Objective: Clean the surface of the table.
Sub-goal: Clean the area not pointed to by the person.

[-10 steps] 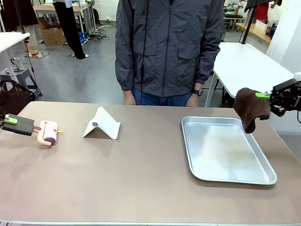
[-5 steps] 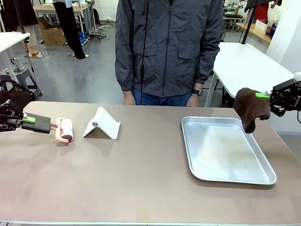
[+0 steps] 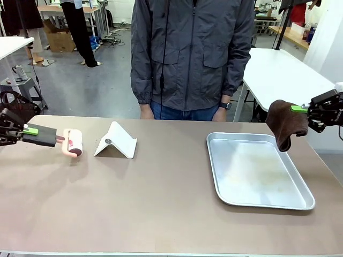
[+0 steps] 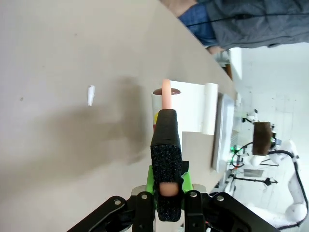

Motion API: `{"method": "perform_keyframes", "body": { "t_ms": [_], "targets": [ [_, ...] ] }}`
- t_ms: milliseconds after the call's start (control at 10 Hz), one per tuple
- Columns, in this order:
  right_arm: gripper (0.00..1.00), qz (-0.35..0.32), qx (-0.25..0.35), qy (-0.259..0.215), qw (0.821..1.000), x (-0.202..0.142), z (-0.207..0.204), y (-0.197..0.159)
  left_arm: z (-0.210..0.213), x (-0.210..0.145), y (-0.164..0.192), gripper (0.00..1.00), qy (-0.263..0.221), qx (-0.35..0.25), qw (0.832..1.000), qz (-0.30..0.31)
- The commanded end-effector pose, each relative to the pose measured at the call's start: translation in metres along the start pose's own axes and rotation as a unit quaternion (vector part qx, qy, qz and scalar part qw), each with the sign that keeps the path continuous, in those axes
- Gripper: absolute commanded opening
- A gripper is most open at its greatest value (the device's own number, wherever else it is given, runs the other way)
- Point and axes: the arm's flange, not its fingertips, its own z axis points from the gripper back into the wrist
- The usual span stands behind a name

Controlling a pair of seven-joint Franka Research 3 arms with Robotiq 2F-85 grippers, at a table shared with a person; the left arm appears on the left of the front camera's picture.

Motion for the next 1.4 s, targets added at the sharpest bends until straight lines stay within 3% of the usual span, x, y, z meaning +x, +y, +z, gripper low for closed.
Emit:
{"method": "perform_keyframes", "body": {
  "t_ms": [0,300,700,900,1000,1100,1300],
  "targets": [
    [0.1,0.003,0.004,-0.001,1.0,0.002,0.002,0.004,0.039,-0.021,-0.028,0.22,-0.007,-0.082,0.996,-0.038],
    [0.1,0.003,0.004,-0.001,1.0,0.002,0.002,0.004,0.107,-0.051,-0.03,0.22,-0.019,-0.11,0.992,-0.058],
    [0.1,0.003,0.004,-0.001,1.0,0.002,0.002,0.004,0.2,-0.095,0.042,0.22,-0.045,-0.131,0.989,-0.06],
    [0.1,0.003,0.004,-0.001,1.0,0.002,0.002,0.004,0.217,-0.102,0.078,0.22,-0.066,-0.151,0.986,-0.037],
    [0.1,0.003,0.004,-0.001,1.0,0.002,0.002,0.004,0.218,-0.099,0.085,0.22,-0.098,-0.145,0.985,-0.001],
    [0.1,0.003,0.004,-0.001,1.0,0.002,0.002,0.004,0.212,-0.116,0.067,0.22,-0.065,-0.13,0.989,-0.031],
    [0.1,0.003,0.004,-0.001,1.0,0.002,0.002,0.004,0.212,-0.116,0.067,0.22,-0.065,-0.13,0.989,-0.031]
  ]
}}
